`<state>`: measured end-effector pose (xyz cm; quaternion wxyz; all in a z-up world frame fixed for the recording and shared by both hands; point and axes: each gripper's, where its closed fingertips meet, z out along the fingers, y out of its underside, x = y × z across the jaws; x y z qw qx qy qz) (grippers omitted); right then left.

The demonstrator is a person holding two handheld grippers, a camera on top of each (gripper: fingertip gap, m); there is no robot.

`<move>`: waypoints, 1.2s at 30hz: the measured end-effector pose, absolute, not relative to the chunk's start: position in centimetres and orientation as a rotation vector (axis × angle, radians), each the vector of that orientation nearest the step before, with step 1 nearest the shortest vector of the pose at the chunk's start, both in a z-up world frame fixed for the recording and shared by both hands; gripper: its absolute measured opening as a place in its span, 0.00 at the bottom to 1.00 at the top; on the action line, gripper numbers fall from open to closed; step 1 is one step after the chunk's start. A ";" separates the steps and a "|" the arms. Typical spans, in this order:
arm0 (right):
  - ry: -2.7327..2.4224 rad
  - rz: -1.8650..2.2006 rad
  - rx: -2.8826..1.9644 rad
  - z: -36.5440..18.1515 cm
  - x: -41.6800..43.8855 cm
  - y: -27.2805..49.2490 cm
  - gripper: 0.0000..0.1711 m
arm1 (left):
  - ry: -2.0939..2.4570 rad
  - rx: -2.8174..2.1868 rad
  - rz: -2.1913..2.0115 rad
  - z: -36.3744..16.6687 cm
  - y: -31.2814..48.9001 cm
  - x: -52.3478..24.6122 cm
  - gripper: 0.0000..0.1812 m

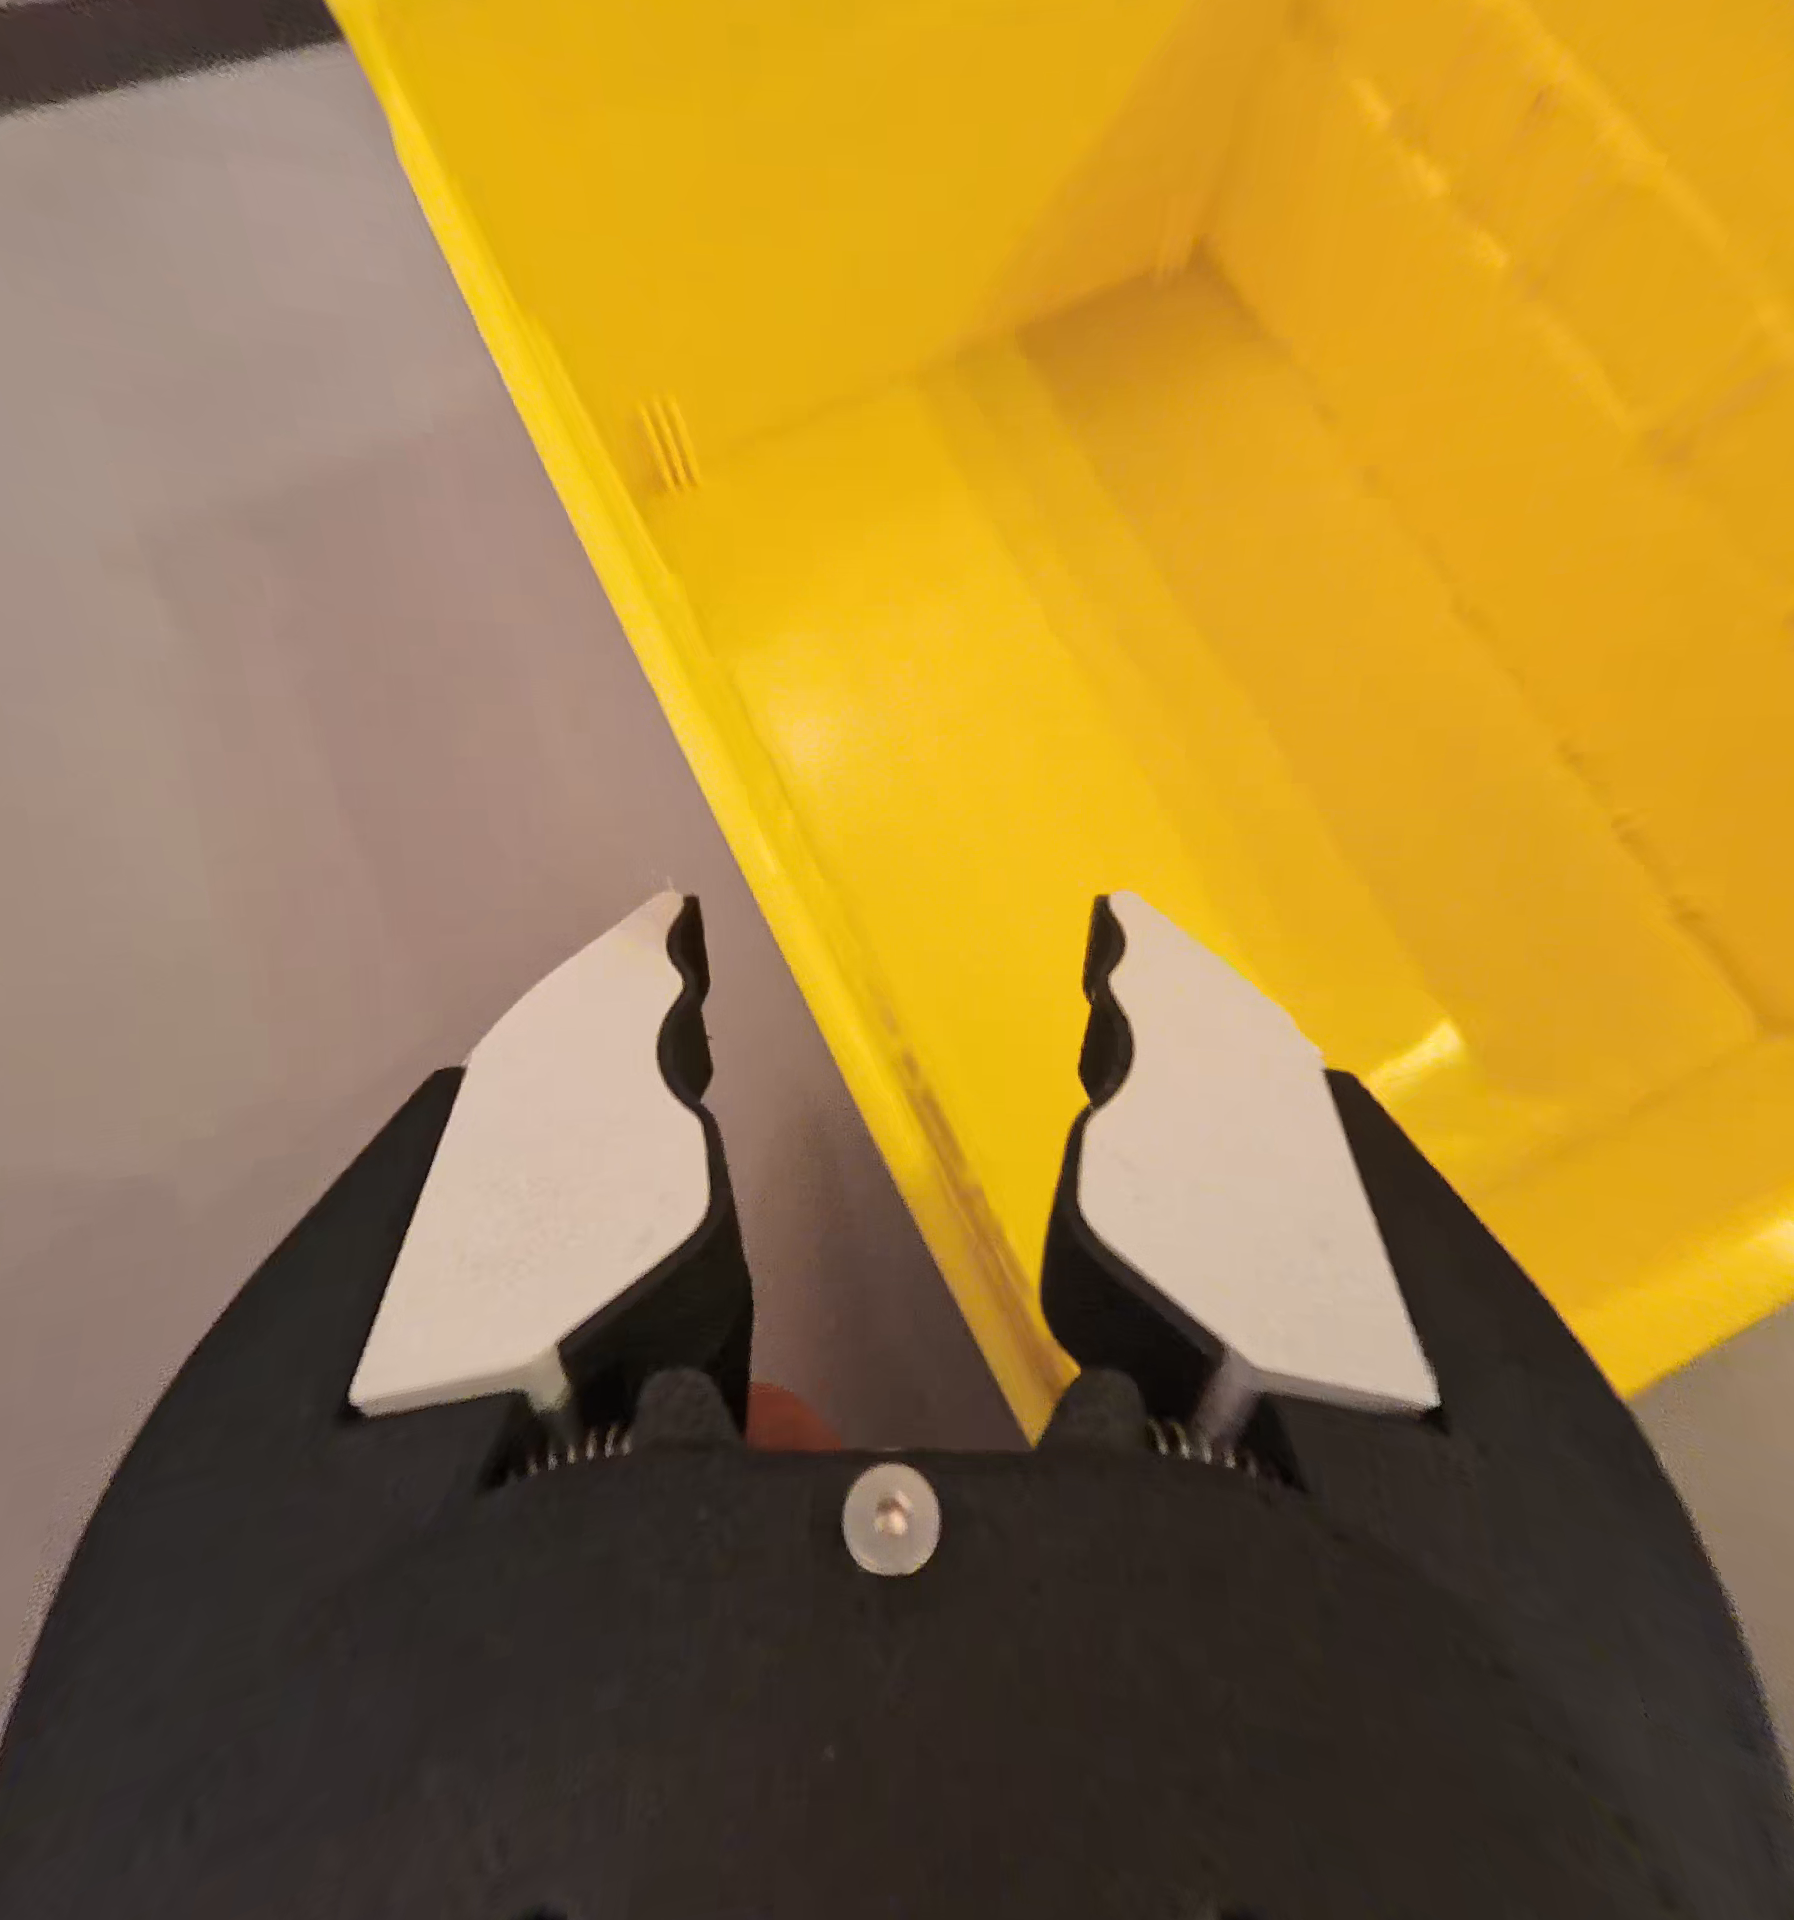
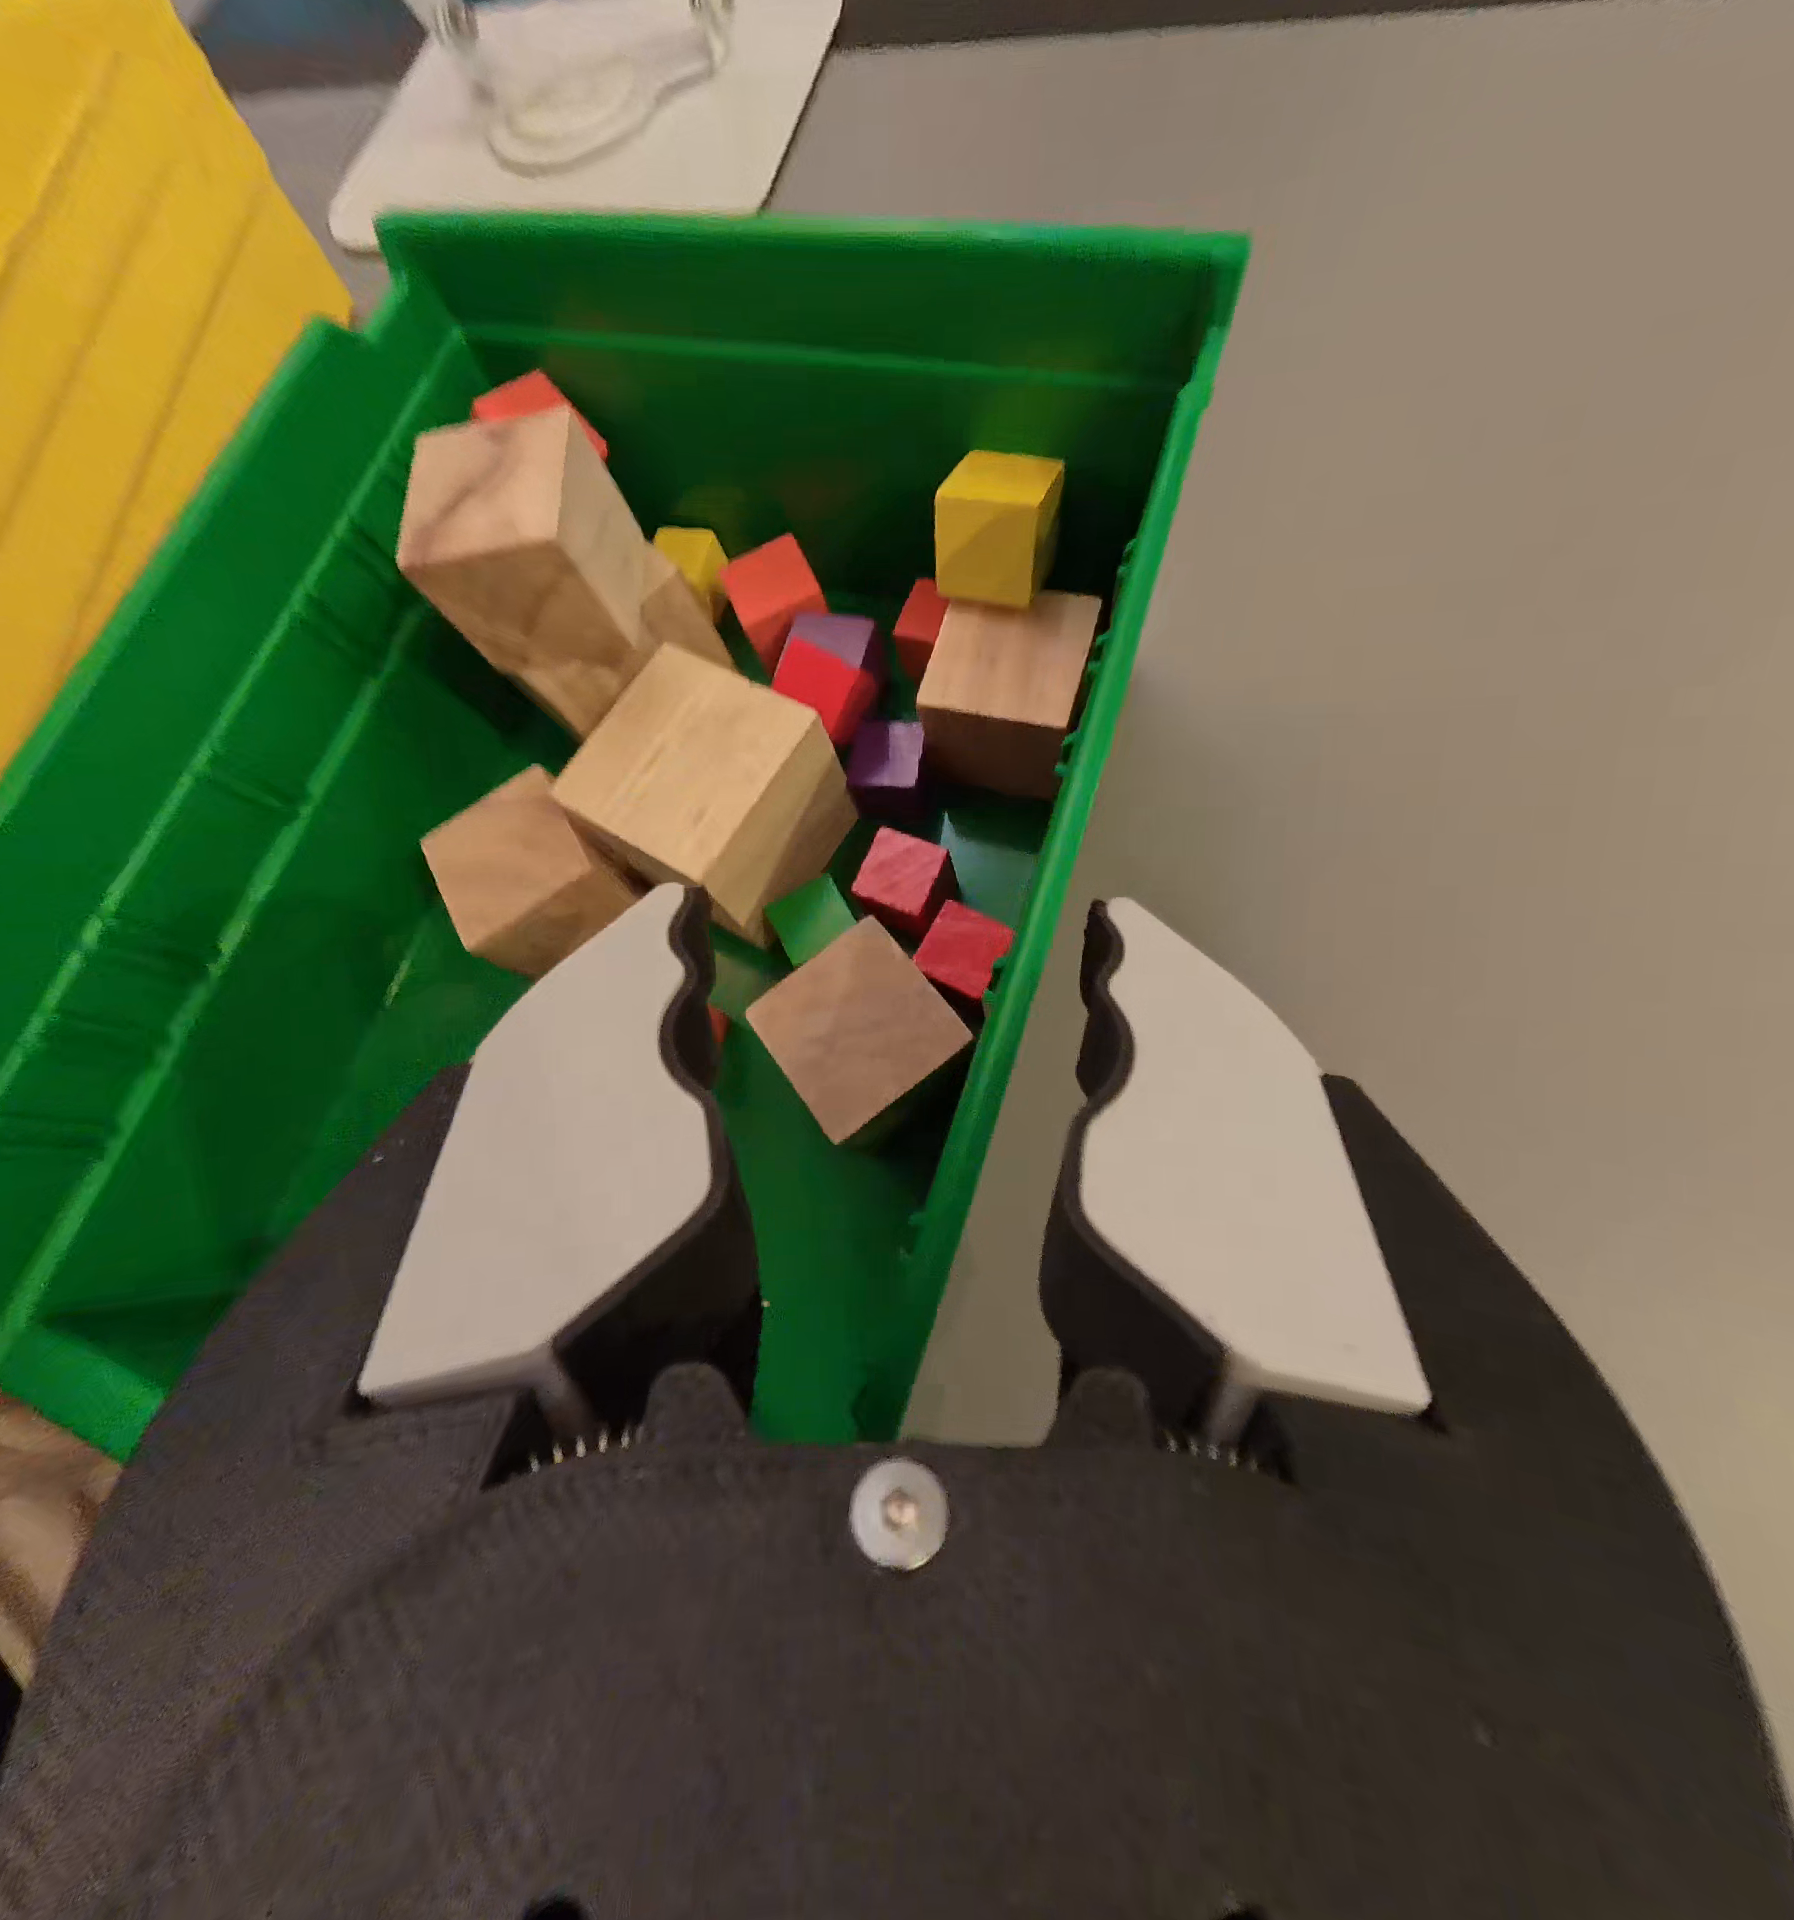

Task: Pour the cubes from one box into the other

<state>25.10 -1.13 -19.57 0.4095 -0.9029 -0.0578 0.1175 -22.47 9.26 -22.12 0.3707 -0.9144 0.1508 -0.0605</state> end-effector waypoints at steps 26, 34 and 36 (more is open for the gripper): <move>-0.123 0.429 -2.321 -21.1 15.7 2.8 0.10 | 0.088 -2.125 -0.343 -15.6 6.4 -30.7 0.15; -0.178 0.639 -2.209 -20.1 3.3 6.4 0.27 | -0.115 -1.952 -0.347 -10.0 5.3 -37.5 0.16; -0.271 0.675 -2.203 -20.0 -0.4 6.9 0.34 | -0.123 -1.919 -0.350 -8.7 5.0 -38.1 0.16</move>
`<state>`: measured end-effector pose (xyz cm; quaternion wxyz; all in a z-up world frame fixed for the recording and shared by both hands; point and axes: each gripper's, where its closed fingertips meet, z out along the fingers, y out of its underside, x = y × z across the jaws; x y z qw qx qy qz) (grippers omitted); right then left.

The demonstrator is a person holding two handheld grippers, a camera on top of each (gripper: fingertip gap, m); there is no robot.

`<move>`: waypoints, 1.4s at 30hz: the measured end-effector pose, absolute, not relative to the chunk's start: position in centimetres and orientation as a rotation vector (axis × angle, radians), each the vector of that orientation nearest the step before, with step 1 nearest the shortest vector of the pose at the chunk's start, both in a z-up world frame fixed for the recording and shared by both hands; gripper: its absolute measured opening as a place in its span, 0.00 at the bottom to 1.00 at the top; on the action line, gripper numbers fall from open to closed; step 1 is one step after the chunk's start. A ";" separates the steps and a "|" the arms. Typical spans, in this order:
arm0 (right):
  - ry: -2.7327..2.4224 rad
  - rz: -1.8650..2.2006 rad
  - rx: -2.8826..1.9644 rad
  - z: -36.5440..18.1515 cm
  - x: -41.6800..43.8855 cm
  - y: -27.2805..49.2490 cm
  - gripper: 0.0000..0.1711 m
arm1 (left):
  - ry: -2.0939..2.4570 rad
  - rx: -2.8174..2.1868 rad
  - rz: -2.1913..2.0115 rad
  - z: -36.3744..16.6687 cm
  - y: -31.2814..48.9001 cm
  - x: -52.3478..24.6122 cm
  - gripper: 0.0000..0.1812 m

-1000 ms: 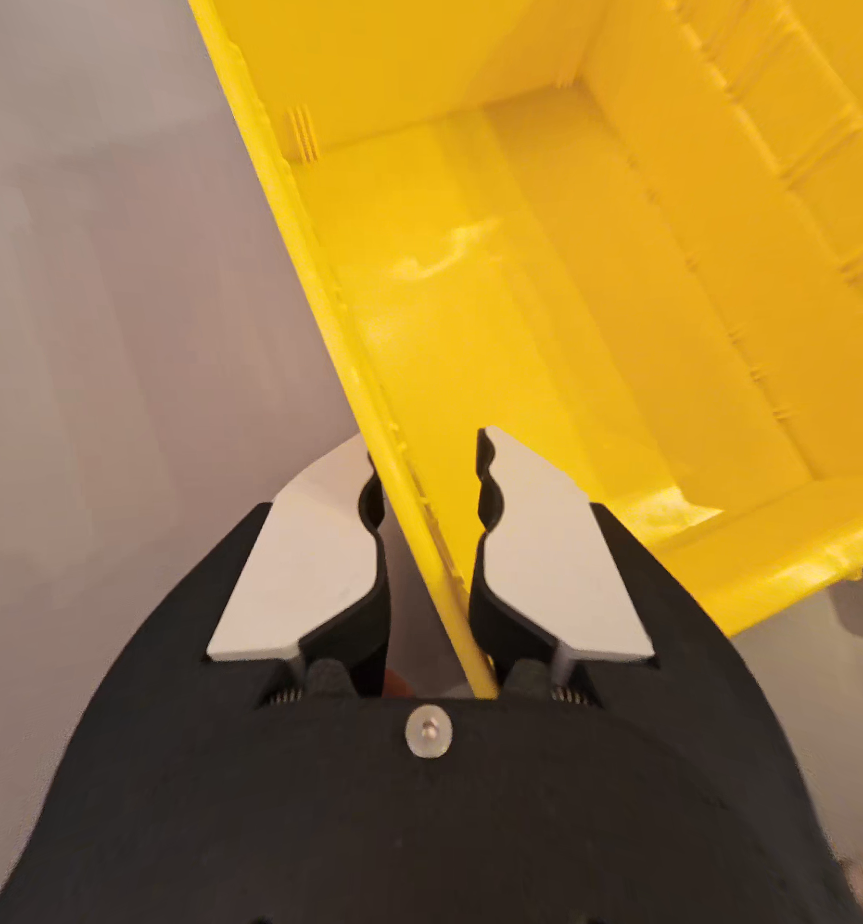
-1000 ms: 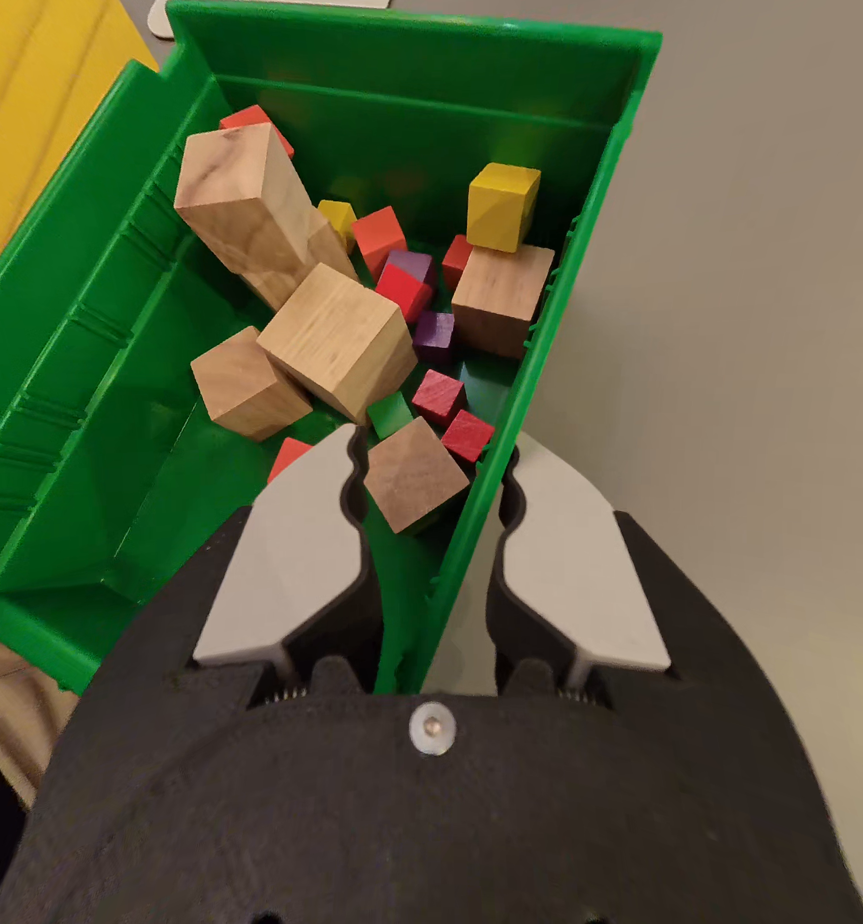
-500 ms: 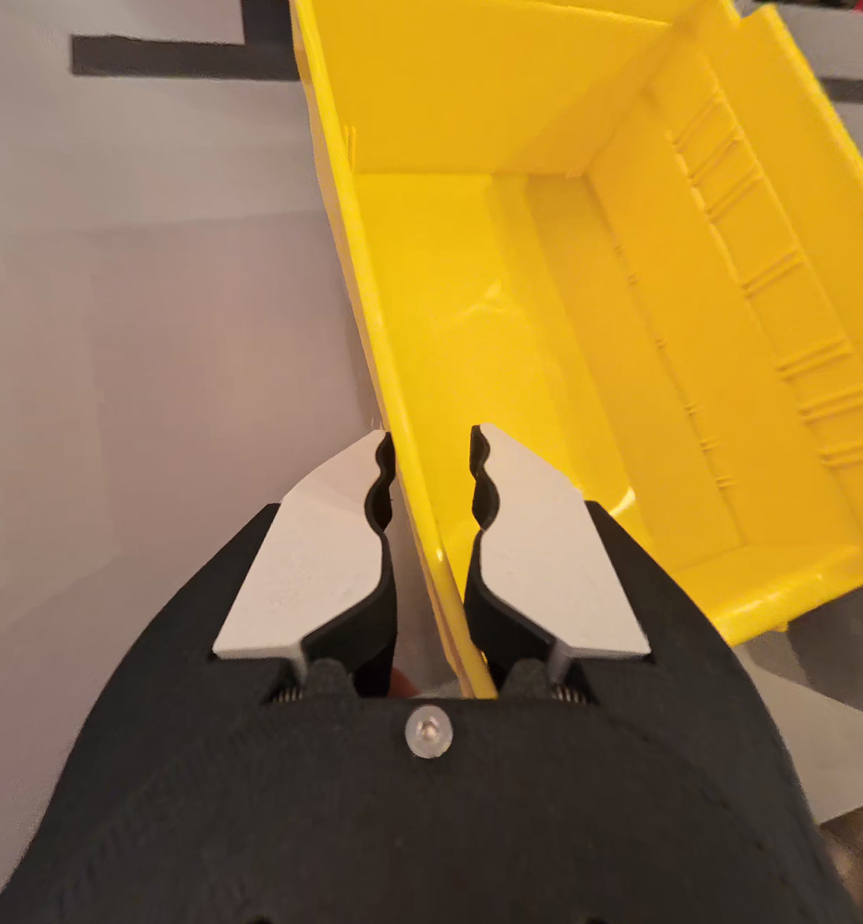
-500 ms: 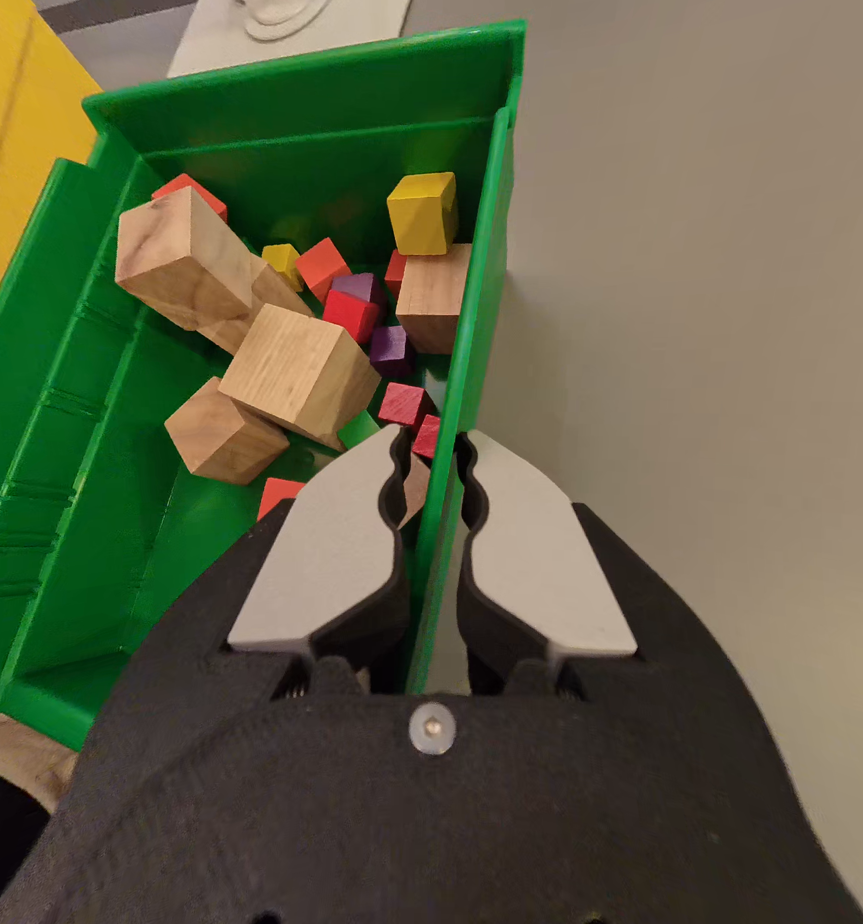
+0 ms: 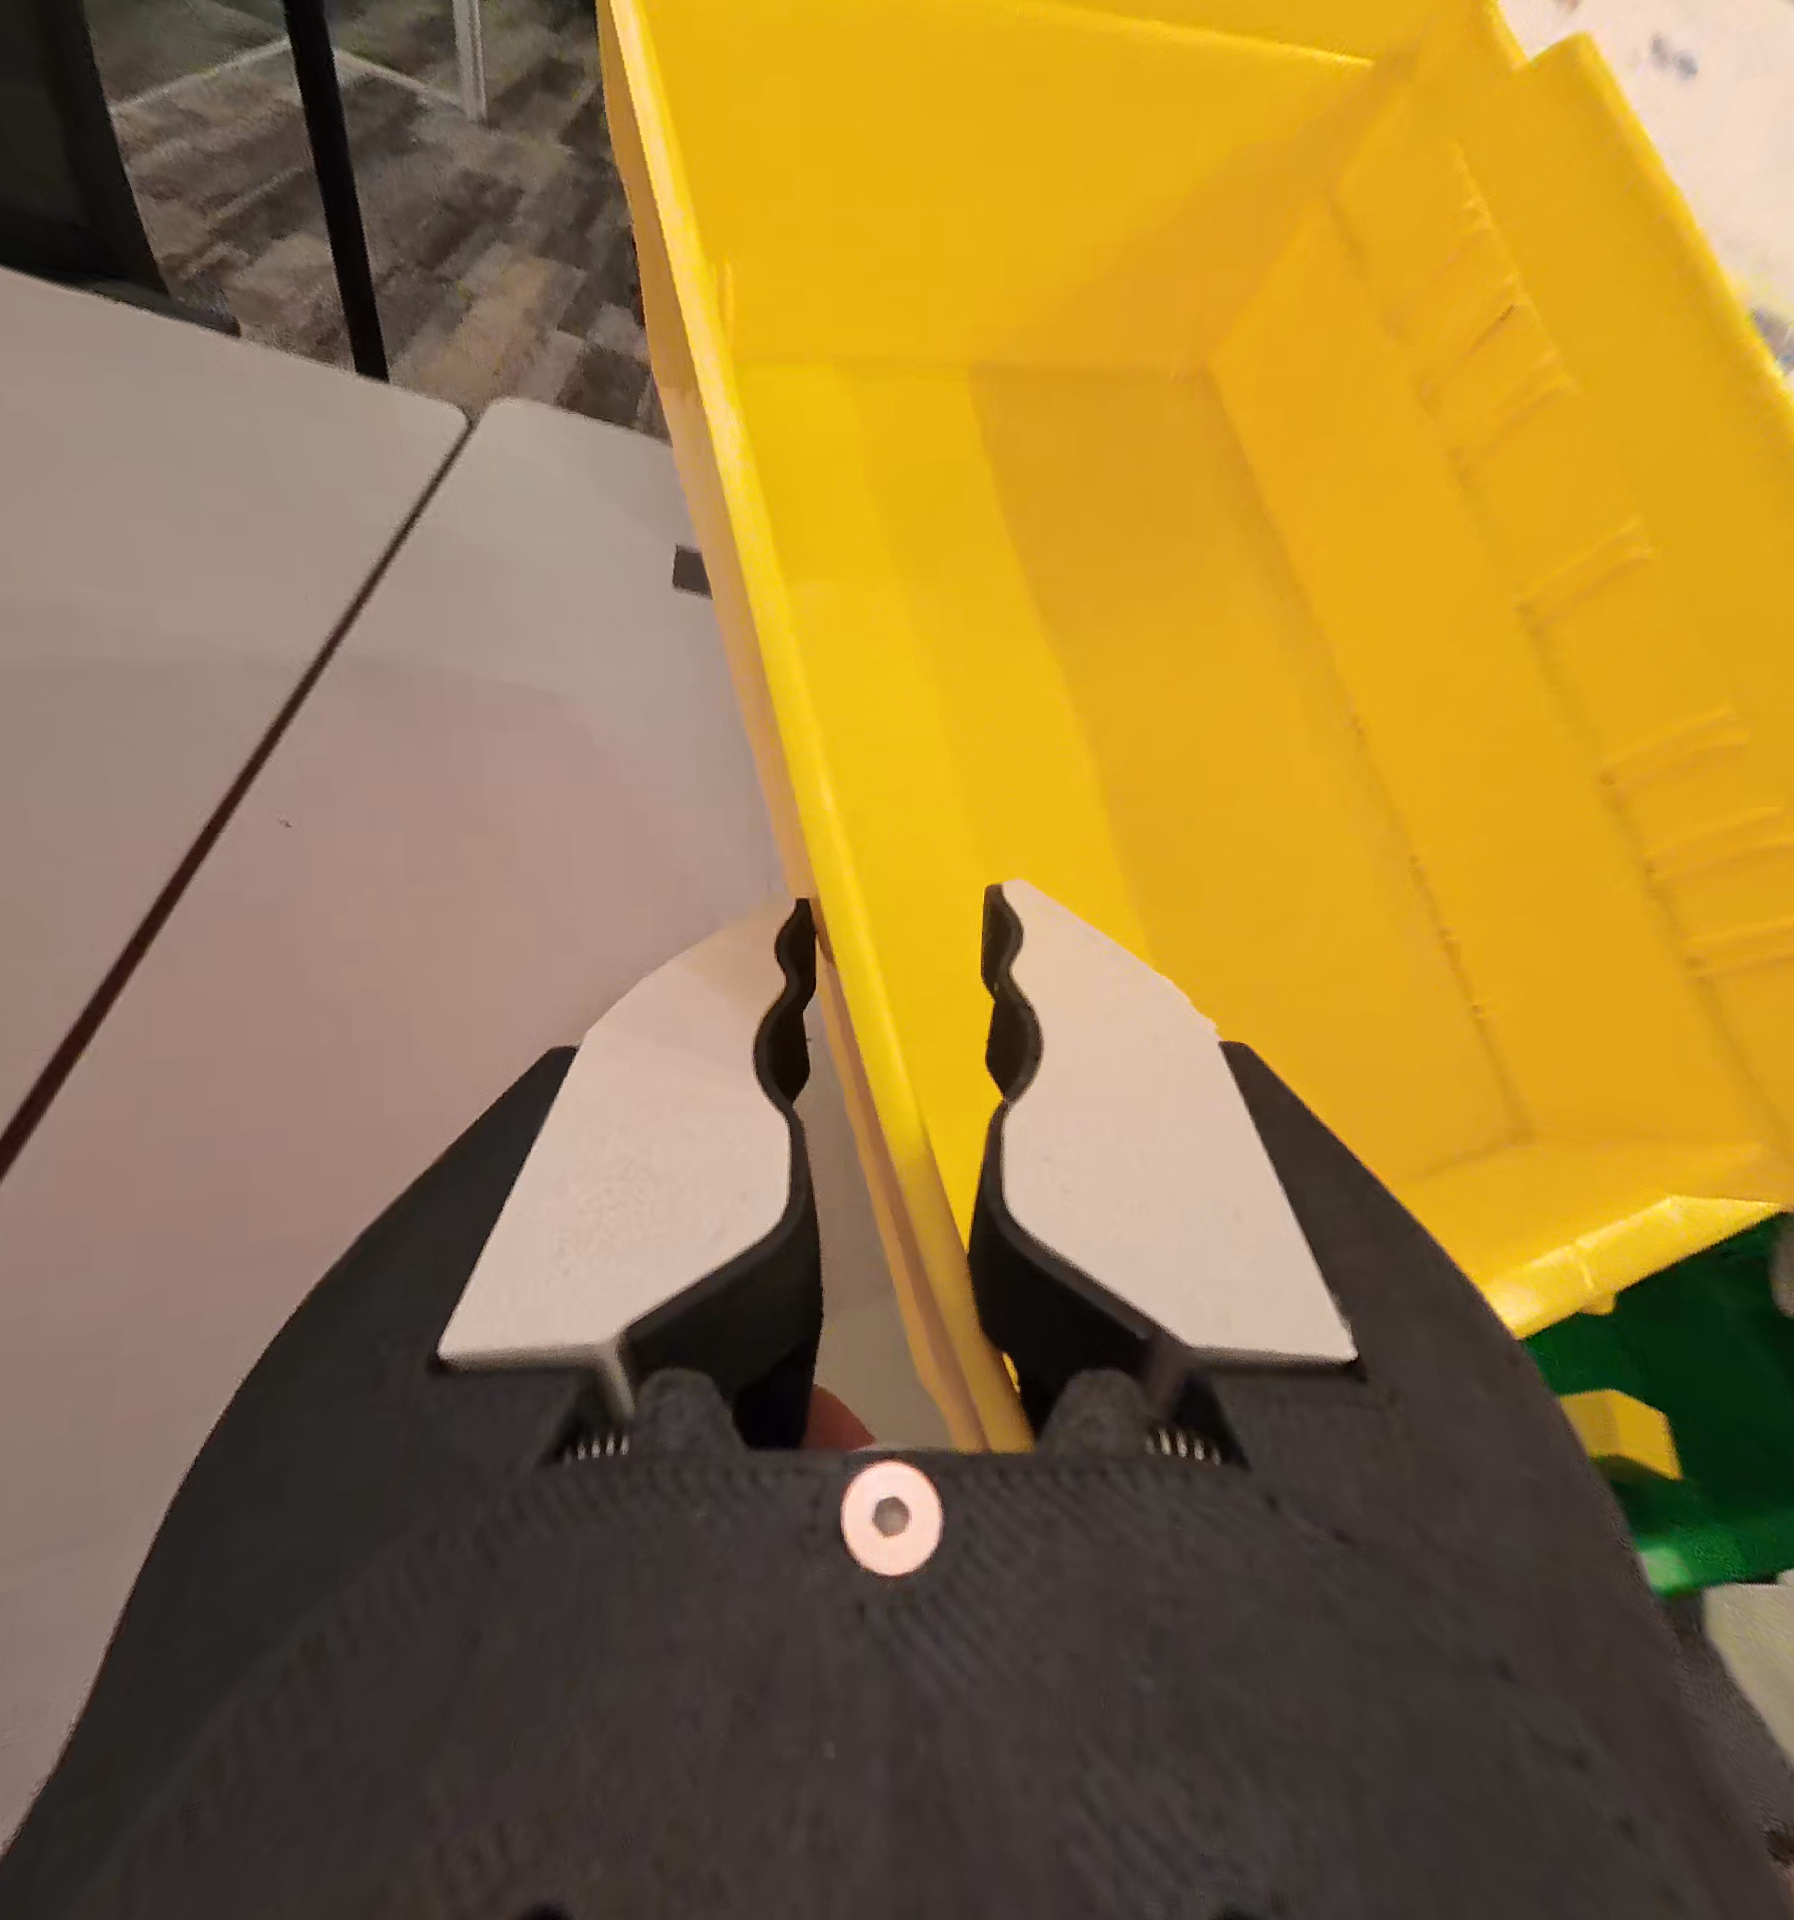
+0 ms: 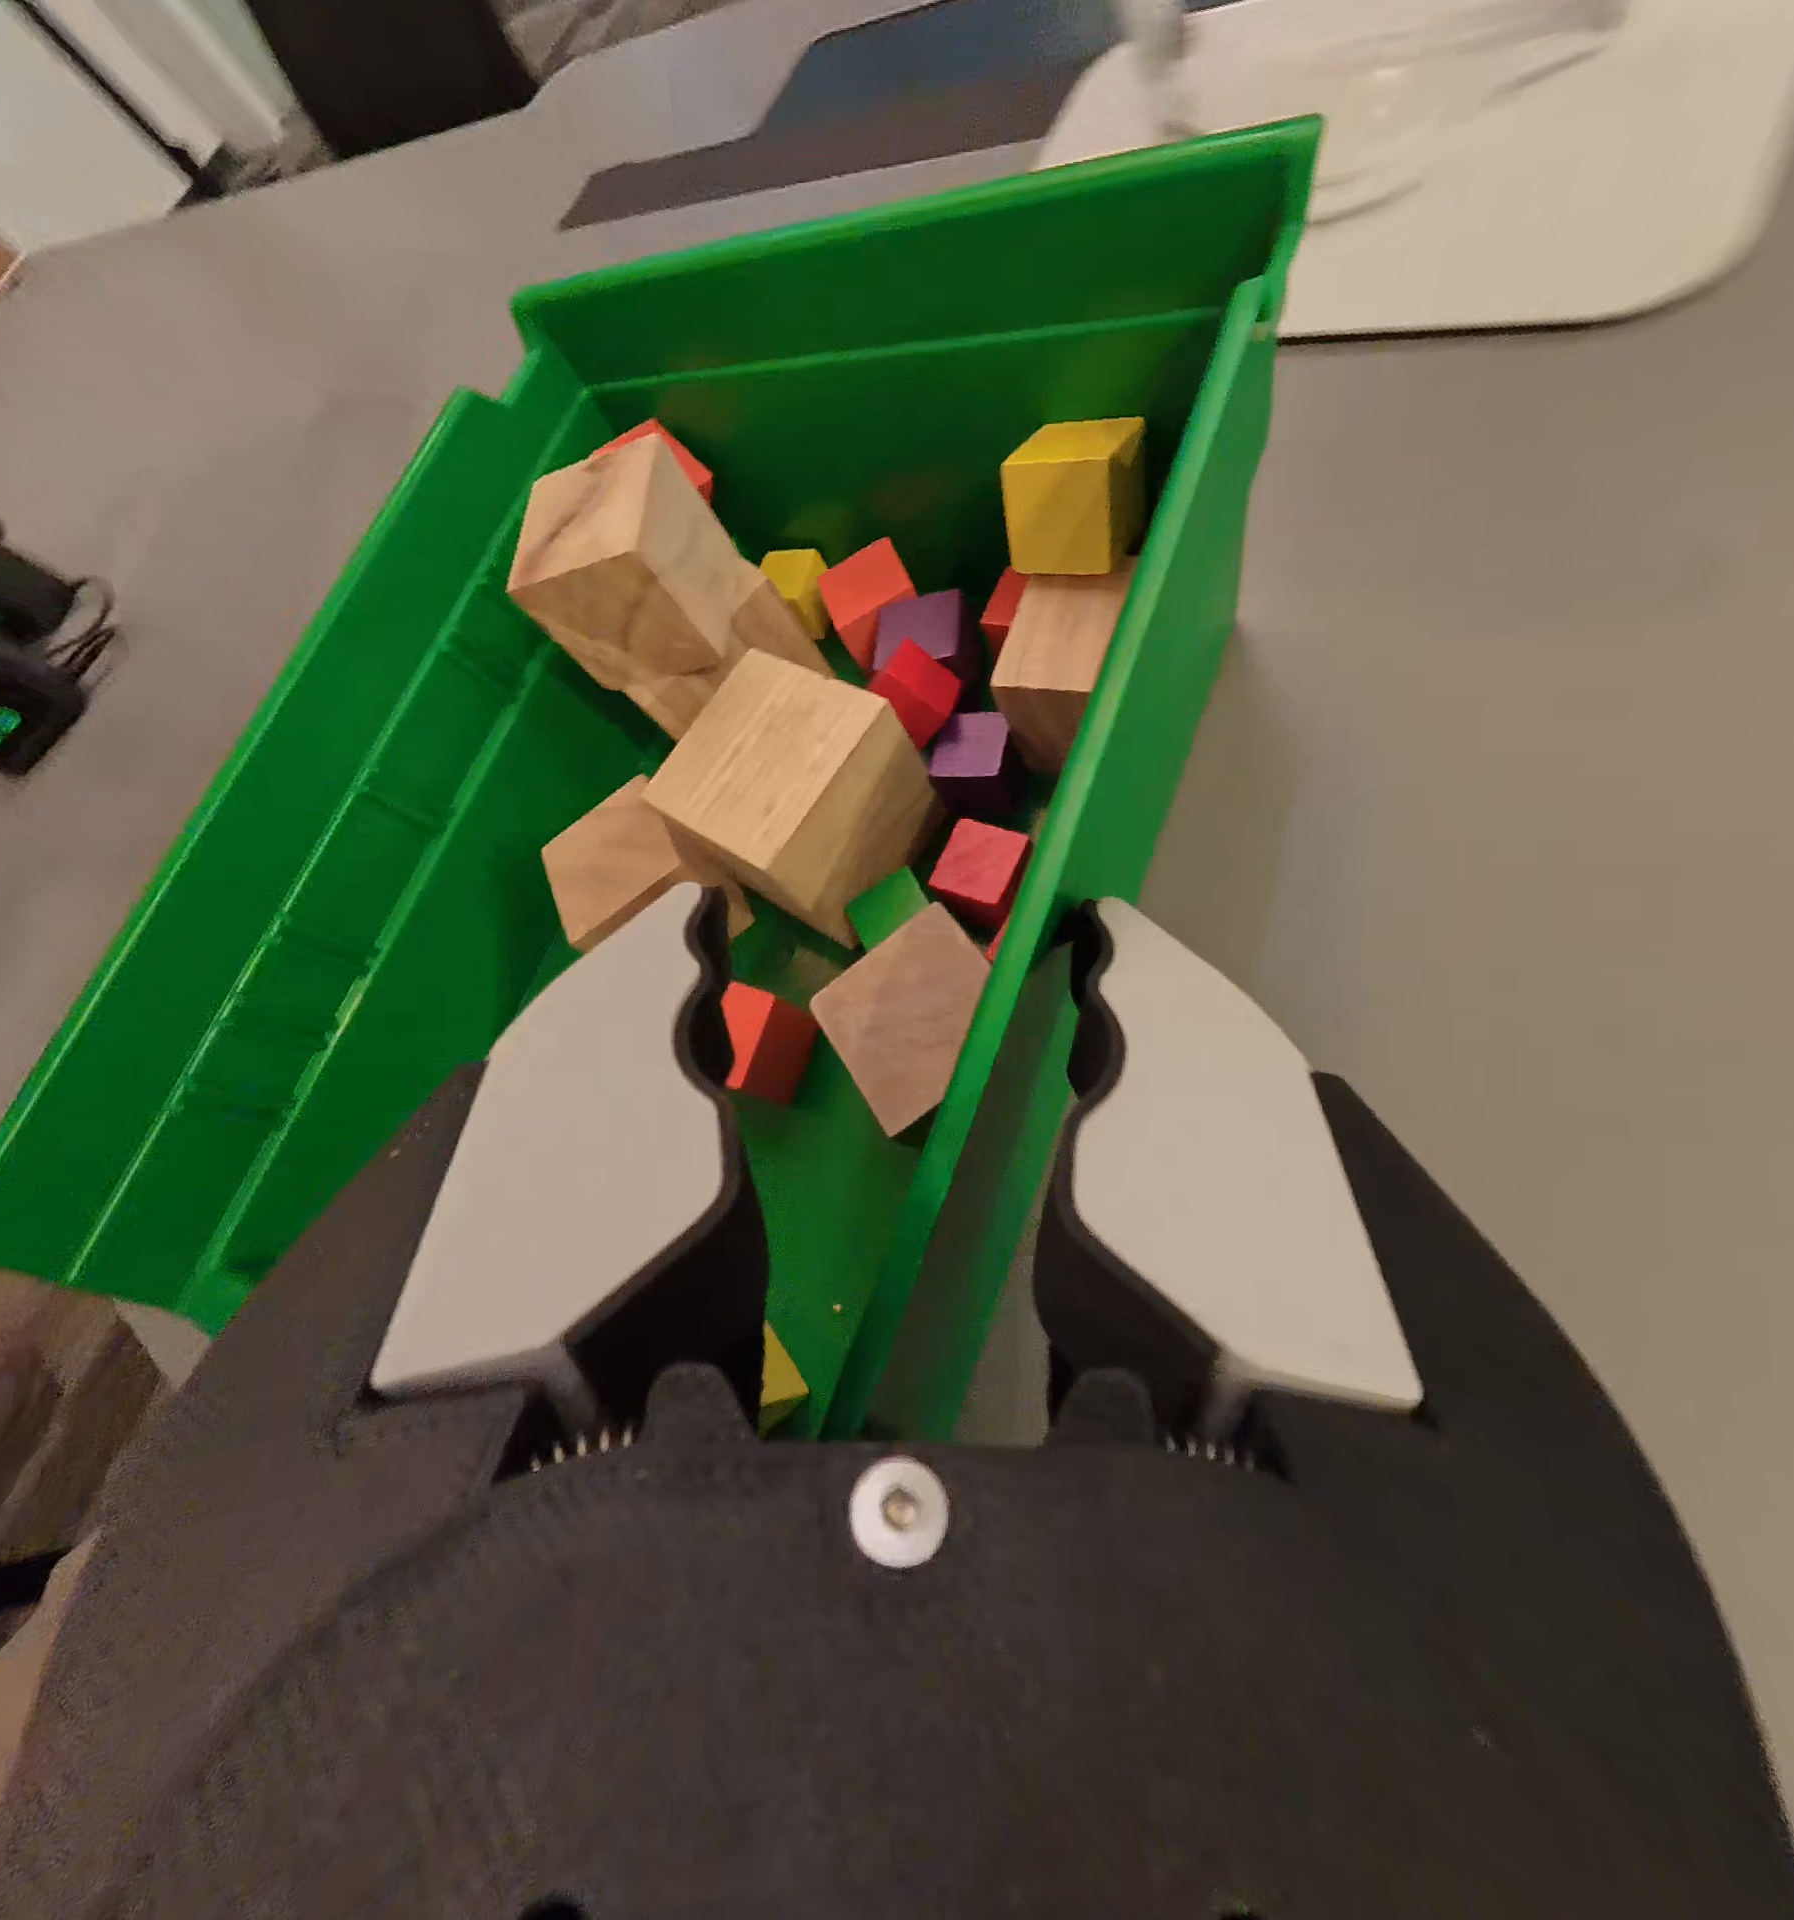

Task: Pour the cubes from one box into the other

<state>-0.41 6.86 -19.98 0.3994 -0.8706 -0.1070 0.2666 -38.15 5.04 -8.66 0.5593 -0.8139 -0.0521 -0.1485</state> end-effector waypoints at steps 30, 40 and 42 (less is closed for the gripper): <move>-0.095 0.894 -1.523 -4.5 24.8 -3.0 0.37 | 0.433 -1.963 -0.812 -10.1 2.8 3.9 0.20; -0.022 1.037 -1.757 -11.0 24.2 -1.4 0.25 | 0.379 -2.132 -0.890 -17.2 2.2 6.9 0.23; 0.015 1.075 -1.786 -12.1 24.8 -1.3 0.23 | 0.354 -2.148 -0.950 -18.2 1.5 7.5 0.26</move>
